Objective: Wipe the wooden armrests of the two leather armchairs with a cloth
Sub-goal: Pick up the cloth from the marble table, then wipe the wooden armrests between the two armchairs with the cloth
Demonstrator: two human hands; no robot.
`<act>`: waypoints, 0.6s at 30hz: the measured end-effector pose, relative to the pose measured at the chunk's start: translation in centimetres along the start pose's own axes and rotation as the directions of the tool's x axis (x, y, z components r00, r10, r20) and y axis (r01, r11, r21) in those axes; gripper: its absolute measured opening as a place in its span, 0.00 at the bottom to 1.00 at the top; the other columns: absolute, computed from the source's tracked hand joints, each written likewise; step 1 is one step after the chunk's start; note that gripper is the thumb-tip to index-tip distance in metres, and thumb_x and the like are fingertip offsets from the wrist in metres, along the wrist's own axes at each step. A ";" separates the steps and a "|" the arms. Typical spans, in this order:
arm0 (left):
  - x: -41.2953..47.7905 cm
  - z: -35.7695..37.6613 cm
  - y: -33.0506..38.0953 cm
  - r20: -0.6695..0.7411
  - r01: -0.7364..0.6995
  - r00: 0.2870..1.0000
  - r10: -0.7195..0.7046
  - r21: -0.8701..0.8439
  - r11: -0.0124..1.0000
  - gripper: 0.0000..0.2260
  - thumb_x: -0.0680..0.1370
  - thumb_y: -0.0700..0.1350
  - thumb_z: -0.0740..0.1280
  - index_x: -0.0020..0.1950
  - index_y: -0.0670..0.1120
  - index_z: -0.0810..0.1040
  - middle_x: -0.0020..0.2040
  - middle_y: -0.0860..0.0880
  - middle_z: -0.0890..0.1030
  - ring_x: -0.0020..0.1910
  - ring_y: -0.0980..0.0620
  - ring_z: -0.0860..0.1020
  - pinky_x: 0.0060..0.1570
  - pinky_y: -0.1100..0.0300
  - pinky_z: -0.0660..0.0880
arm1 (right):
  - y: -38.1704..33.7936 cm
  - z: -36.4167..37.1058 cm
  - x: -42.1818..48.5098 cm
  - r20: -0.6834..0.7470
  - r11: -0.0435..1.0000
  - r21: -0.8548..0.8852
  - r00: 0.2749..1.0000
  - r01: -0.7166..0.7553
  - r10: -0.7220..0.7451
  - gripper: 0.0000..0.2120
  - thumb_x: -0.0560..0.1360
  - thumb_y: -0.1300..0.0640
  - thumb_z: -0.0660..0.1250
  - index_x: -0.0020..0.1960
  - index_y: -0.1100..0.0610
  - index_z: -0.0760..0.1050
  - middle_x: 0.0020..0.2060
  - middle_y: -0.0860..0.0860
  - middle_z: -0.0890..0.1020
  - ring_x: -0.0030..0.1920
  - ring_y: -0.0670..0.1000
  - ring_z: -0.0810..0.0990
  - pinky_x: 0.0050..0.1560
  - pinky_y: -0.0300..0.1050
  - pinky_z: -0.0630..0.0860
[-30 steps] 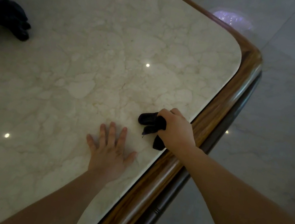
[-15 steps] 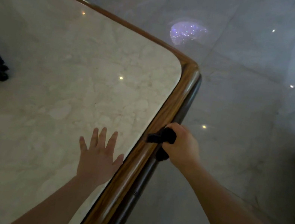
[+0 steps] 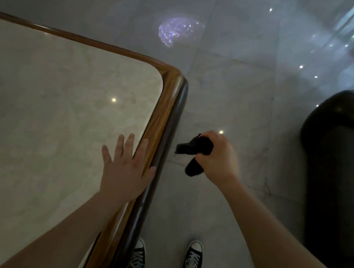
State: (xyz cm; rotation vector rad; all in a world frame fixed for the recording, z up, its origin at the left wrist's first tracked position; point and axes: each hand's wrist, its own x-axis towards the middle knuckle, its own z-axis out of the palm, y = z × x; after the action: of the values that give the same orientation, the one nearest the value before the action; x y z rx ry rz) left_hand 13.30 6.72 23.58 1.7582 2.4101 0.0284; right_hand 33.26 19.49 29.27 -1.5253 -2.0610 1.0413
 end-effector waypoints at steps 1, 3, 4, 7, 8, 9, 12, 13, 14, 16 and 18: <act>0.1 -0.5 1.0 0.006 -0.011 1.000 0.011 0.003 1.000 0.34 0.78 0.66 0.49 0.78 0.49 0.59 0.77 0.38 0.62 0.76 0.34 0.58 0.67 0.25 0.57 | 0.3 -1.1 -0.5 -0.012 1.000 0.012 1.000 -0.012 0.012 0.18 0.67 0.64 0.69 0.45 0.41 0.72 0.47 0.46 0.77 0.42 0.47 0.78 0.37 0.39 0.71; 0.4 -1.5 3.2 0.008 -0.037 0.999 0.037 0.005 0.999 0.34 0.78 0.67 0.47 0.79 0.49 0.57 0.78 0.39 0.61 0.77 0.35 0.57 0.67 0.26 0.56 | 1.0 -3.3 -1.4 -0.027 0.999 0.018 0.999 -0.039 0.040 0.19 0.67 0.64 0.70 0.46 0.40 0.72 0.46 0.44 0.75 0.40 0.42 0.75 0.36 0.35 0.68; 0.5 -2.0 4.4 0.008 -0.052 0.999 0.052 0.011 0.999 0.35 0.77 0.67 0.47 0.79 0.50 0.56 0.78 0.39 0.60 0.77 0.35 0.56 0.68 0.26 0.55 | 1.4 -4.5 -1.9 -0.034 0.999 0.015 0.998 -0.052 0.052 0.19 0.67 0.64 0.70 0.47 0.40 0.72 0.45 0.43 0.75 0.40 0.42 0.74 0.36 0.34 0.67; 1.1 -3.2 8.3 -0.003 -0.106 0.994 0.106 0.012 0.994 0.35 0.77 0.67 0.47 0.80 0.51 0.52 0.80 0.40 0.56 0.79 0.38 0.52 0.70 0.28 0.52 | 3.1 -8.0 -3.3 -0.079 0.996 0.022 0.993 -0.084 0.086 0.19 0.67 0.65 0.69 0.46 0.41 0.72 0.44 0.42 0.74 0.40 0.44 0.75 0.35 0.34 0.67; 1.3 -3.7 9.7 -0.004 -0.123 0.992 0.123 0.014 0.992 0.35 0.77 0.67 0.46 0.80 0.51 0.51 0.80 0.41 0.55 0.79 0.38 0.51 0.71 0.28 0.51 | 3.8 -9.3 -3.8 -0.101 0.995 0.021 0.990 -0.094 0.096 0.19 0.66 0.64 0.69 0.46 0.41 0.73 0.44 0.43 0.75 0.41 0.46 0.76 0.36 0.36 0.69; 1.5 -4.1 11.3 -0.006 -0.142 0.990 0.142 0.015 0.990 0.35 0.76 0.67 0.46 0.80 0.51 0.51 0.80 0.41 0.55 0.79 0.38 0.50 0.71 0.29 0.50 | 4.5 -10.6 -4.3 -0.121 0.994 0.020 0.987 -0.106 0.108 0.19 0.66 0.64 0.69 0.46 0.41 0.73 0.45 0.43 0.76 0.42 0.47 0.77 0.37 0.38 0.71; 2.3 -5.0 16.3 -0.016 -0.207 0.978 0.207 -0.007 0.978 0.35 0.76 0.66 0.47 0.80 0.51 0.55 0.80 0.40 0.56 0.79 0.38 0.51 0.71 0.29 0.51 | 7.2 -14.5 -5.9 -0.172 0.988 0.042 0.974 -0.146 0.151 0.18 0.67 0.64 0.70 0.47 0.42 0.75 0.46 0.43 0.76 0.44 0.47 0.78 0.41 0.42 0.75; 2.7 -5.2 18.1 -0.016 -0.228 0.973 0.228 -0.009 0.974 0.34 0.77 0.67 0.47 0.80 0.51 0.54 0.80 0.40 0.56 0.79 0.39 0.49 0.71 0.29 0.50 | 8.1 -15.8 -6.4 -0.186 0.986 0.041 0.969 -0.160 0.165 0.17 0.67 0.64 0.70 0.48 0.43 0.76 0.46 0.43 0.76 0.45 0.47 0.77 0.43 0.44 0.76; 3.0 -5.3 19.9 -0.021 -0.249 0.968 0.249 -0.006 0.968 0.34 0.77 0.67 0.48 0.80 0.52 0.53 0.80 0.41 0.55 0.79 0.39 0.48 0.72 0.30 0.49 | 9.2 -17.0 -6.9 -0.202 0.984 0.037 0.963 -0.174 0.178 0.17 0.67 0.64 0.71 0.49 0.43 0.76 0.47 0.44 0.77 0.46 0.47 0.77 0.44 0.45 0.76; 3.5 -5.5 23.4 -0.019 -0.290 0.957 0.290 0.001 0.957 0.35 0.76 0.68 0.46 0.79 0.53 0.51 0.80 0.42 0.53 0.80 0.41 0.46 0.73 0.31 0.47 | 11.2 -19.6 -7.9 -0.234 0.978 0.037 0.950 -0.204 0.207 0.17 0.68 0.63 0.71 0.50 0.44 0.77 0.47 0.44 0.76 0.46 0.47 0.77 0.44 0.44 0.75; 3.8 -5.7 26.7 -0.004 -0.333 0.943 0.333 -0.007 0.943 0.35 0.76 0.68 0.45 0.80 0.53 0.50 0.80 0.42 0.52 0.80 0.41 0.45 0.74 0.33 0.45 | 13.2 -21.9 -9.0 -0.267 0.972 0.048 0.935 -0.230 0.234 0.18 0.67 0.63 0.71 0.49 0.42 0.76 0.46 0.42 0.75 0.46 0.45 0.76 0.42 0.42 0.74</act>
State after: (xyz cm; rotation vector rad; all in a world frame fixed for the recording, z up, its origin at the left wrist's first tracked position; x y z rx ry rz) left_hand 36.63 19.09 31.68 2.1416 2.0806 0.0791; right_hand 59.75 20.39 35.07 -1.8242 -1.7141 0.8676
